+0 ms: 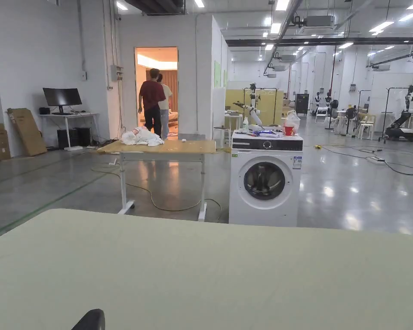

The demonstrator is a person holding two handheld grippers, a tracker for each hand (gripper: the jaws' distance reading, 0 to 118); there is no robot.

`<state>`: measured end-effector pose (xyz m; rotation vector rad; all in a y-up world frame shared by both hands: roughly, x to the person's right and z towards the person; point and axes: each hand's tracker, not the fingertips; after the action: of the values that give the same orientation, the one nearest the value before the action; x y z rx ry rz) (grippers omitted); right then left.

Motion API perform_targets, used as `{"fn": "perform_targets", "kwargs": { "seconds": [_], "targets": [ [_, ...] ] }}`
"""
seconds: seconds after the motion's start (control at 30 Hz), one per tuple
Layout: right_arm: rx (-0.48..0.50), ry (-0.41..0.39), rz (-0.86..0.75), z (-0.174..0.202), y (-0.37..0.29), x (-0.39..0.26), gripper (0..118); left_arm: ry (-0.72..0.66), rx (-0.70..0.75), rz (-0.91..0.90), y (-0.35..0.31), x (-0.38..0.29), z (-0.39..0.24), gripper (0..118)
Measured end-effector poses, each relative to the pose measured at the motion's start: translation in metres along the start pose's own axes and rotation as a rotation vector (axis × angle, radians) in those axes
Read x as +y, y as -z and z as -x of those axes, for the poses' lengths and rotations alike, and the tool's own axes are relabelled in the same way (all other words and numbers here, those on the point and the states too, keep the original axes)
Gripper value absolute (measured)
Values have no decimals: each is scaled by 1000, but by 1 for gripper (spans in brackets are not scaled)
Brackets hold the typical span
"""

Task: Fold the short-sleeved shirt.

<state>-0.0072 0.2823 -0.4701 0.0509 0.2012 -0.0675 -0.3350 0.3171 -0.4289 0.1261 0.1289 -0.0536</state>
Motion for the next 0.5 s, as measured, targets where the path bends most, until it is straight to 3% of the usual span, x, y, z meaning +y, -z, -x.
{"fn": "perform_targets", "kwargs": {
  "seconds": [0.03,0.07,0.13,0.27,0.37,0.43,0.5],
  "targets": [
    [-4,-13,4,0,0,0,0,24,-1,0,0,0,1,0],
    [-19,-75,7,1,0,1,0,86,-22,-1,0,0,0,0],
    [-40,-260,9,6,-1,1,0,258,-37,2,-3,-4,-5,0],
    [-41,-707,48,22,-3,-16,0,733,-45,48,1,-35,-26,0],
    [-21,-1109,83,36,-2,-45,0,1043,-183,112,7,-71,-35,0],
    [27,-1467,82,37,0,-73,1,1228,-241,154,6,-99,-38,0],
    [124,-1746,94,12,-8,-99,1,1371,-320,187,1,-126,-41,0]
  ]
}}
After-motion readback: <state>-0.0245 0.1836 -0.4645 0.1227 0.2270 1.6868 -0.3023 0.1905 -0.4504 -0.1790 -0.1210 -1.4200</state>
